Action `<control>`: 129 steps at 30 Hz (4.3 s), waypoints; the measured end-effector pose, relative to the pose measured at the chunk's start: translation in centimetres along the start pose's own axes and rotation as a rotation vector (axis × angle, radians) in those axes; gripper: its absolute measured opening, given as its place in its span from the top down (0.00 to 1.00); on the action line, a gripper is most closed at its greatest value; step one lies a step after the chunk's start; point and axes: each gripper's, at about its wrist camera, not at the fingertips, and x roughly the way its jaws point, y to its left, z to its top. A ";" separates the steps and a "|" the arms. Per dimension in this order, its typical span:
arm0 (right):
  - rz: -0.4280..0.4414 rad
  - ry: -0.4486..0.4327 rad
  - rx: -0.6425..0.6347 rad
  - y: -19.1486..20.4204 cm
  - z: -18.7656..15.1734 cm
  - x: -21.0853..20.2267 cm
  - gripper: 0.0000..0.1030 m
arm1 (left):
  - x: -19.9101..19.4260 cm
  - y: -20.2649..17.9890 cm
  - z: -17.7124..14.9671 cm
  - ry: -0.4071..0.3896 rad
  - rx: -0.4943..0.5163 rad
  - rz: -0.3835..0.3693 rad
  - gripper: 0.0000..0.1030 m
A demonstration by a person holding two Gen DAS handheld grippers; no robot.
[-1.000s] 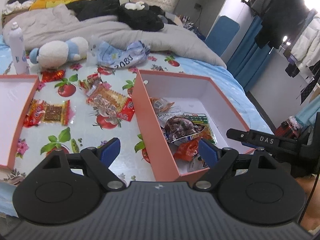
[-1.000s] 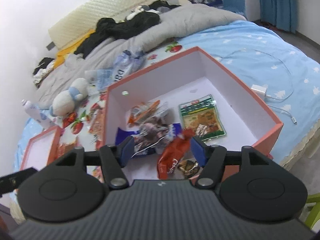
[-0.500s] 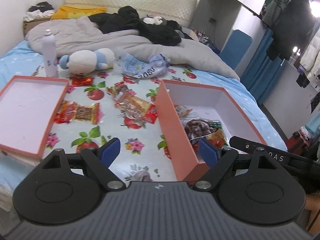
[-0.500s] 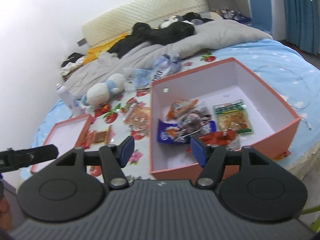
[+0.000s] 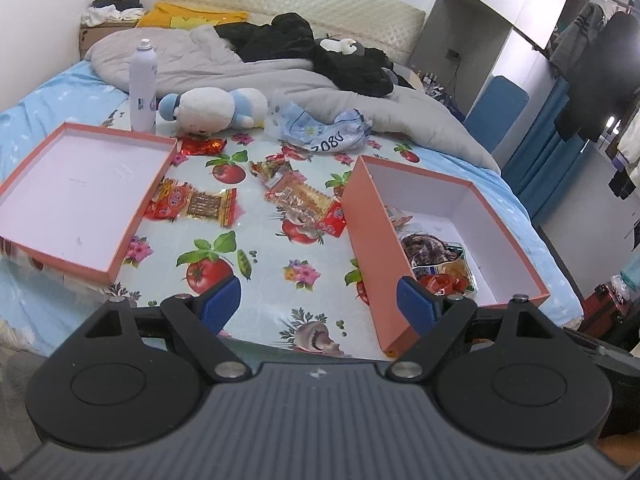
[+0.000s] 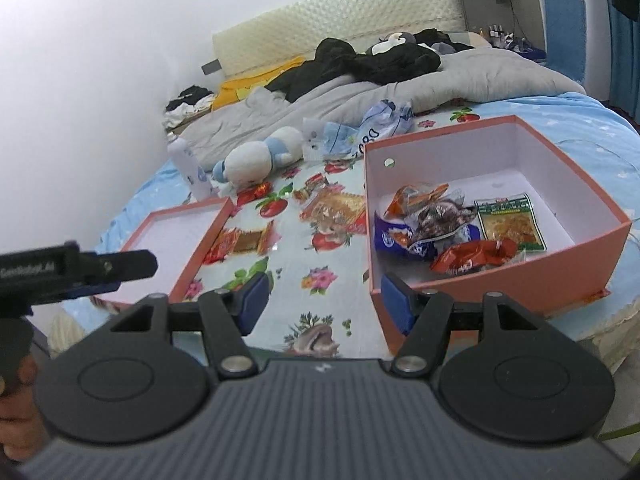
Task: Organize snacks
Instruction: 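Withdraw both grippers from the box toward the remaining snacks, then grasp the brown dried-meat packet with the left gripper while the right gripper grasps a yellow packet, then carry the brown packet and yellow packet over the deep pink box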
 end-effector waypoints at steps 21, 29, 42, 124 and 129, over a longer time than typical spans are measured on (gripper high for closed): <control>0.037 0.105 -0.117 3.7 4.2 13.1 0.38 | 11.4 9.0 4.6 0.081 -0.094 0.094 0.15; 0.030 0.177 -0.124 4.0 6.7 22.2 0.38 | 20.0 12.9 7.0 0.131 -0.088 0.116 0.15; -0.002 0.303 -0.200 3.4 8.8 36.5 0.38 | 31.6 15.9 9.1 0.172 -0.038 0.129 0.16; -0.061 -0.020 0.014 -0.5 5.6 2.6 0.74 | 6.1 -3.1 6.5 -0.102 0.103 -0.056 0.45; -0.148 -0.028 0.041 -3.2 5.0 1.5 0.74 | 7.0 -6.1 6.1 -0.083 0.137 -0.117 0.45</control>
